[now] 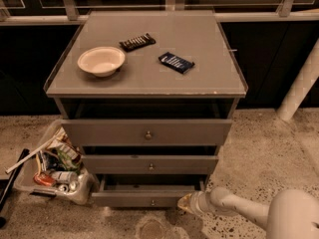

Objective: Close bottom drawer

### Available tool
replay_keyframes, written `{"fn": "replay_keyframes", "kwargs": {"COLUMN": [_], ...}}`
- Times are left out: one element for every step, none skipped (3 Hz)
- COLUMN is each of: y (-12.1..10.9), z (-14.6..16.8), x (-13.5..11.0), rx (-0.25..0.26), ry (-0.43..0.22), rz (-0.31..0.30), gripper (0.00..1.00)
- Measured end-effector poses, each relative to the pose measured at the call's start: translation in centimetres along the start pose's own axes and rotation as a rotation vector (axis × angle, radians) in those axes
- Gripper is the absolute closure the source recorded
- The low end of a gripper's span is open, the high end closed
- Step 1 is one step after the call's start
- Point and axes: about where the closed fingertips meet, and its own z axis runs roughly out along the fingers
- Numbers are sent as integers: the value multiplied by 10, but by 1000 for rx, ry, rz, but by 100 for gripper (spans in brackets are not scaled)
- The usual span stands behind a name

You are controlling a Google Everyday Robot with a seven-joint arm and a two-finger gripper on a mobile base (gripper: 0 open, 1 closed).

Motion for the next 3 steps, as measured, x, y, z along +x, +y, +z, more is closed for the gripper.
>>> {"fn": "replay_keyframes", "kwargs": {"y": [0,0,0], "z": [0,0,0], "x": [0,0,0], "rx": [0,0,0], "ry": [0,0,0], "rz": [0,0,0], "gripper": [81,58,34]}}
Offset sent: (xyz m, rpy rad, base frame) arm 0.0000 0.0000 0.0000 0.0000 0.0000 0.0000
